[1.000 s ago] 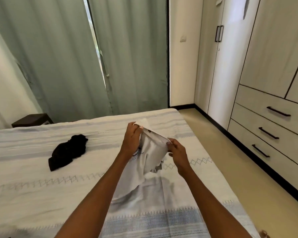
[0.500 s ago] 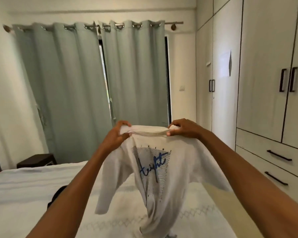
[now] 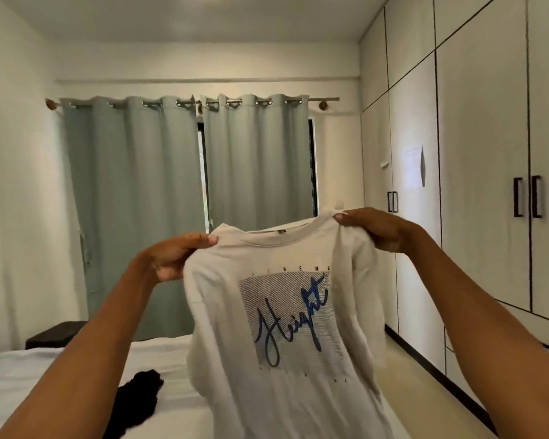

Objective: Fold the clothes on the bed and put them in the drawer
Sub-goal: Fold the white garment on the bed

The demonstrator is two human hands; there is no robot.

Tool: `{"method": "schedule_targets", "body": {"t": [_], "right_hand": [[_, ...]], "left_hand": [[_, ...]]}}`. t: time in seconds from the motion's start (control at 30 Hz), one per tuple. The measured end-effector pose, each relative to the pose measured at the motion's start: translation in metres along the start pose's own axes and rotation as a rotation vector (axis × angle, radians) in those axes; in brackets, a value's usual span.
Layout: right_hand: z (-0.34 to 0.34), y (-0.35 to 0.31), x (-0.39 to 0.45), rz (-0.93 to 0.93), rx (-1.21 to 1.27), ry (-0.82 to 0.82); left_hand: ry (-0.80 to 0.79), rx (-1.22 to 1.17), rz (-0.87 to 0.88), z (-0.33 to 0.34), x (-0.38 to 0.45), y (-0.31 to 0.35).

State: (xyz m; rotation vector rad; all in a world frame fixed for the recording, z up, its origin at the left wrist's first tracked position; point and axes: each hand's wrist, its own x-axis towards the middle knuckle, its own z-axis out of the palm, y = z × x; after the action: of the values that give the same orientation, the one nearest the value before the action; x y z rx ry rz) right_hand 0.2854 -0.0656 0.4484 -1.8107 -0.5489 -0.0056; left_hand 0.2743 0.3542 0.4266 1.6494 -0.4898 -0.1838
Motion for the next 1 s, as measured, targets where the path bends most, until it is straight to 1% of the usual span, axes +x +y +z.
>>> {"method": "schedule_targets", "body": {"t": [0.03,0.1,0.17,0.23,0.3,0.37,0.43,0.5,0.57,0.63,0.7,0.77,0.83,0.9,0.93,1.0], "right_hand": [[-0.004,-0.002,-0.002,0.042,0.013,-0.036],[-0.011,-0.002,-0.004,0.135,-0.059,-0.079],[-0.016,0.003,-0.003,0.211,-0.145,-0.102],[-0.021,0.01,-0.003,0.244,-0.164,-0.13],[-0.029,0.021,-0.001,0.248,-0.131,-0.177],[-0.036,0.032,0.003,0.256,-0.14,-0.23],[-0.039,0.044,0.008,0.268,-0.161,-0.27],[-0.042,0.058,0.016,0.252,-0.13,-0.282],[-0.042,0.071,0.024,0.225,-0.082,-0.263],[-0.038,0.088,0.035,0.242,-0.058,-0.219],[-0.033,0.107,0.046,0.265,-0.029,-0.195],[-0.03,0.125,0.06,0.255,0.038,-0.225],[-0.036,0.137,0.077,0.299,0.089,-0.286],[-0.04,0.149,0.098,0.399,0.005,-0.38],[-0.041,0.16,0.112,0.473,-0.12,-0.412],[-0.039,0.178,0.145,0.602,-0.483,-0.401]], "left_hand": [[0.035,0.047,-0.032,0.003,-0.001,0.001],[0.083,0.236,-0.133,0.002,-0.001,0.001],[0.06,0.314,-0.208,-0.002,-0.002,-0.003],[0.033,0.268,-0.179,-0.011,-0.002,-0.007],[-0.028,0.189,-0.125,-0.019,-0.003,-0.012],[-0.059,0.127,-0.126,-0.027,-0.002,-0.022],[-0.006,0.102,-0.149,-0.039,0.003,-0.033],[0.069,0.106,-0.143,-0.049,0.012,-0.044],[0.107,0.132,-0.118,-0.055,0.02,-0.052],[0.089,0.132,-0.151,-0.061,0.032,-0.064],[0.017,0.154,-0.227,-0.068,0.045,-0.077],[-0.029,0.21,-0.318,-0.078,0.057,-0.087],[-0.032,0.303,-0.406,-0.098,0.071,-0.095],[-0.06,0.451,-0.496,-0.119,0.083,-0.103],[-0.041,0.561,-0.55,-0.129,0.096,-0.111],[0.111,0.866,-0.594,-0.144,0.126,-0.13]]}}
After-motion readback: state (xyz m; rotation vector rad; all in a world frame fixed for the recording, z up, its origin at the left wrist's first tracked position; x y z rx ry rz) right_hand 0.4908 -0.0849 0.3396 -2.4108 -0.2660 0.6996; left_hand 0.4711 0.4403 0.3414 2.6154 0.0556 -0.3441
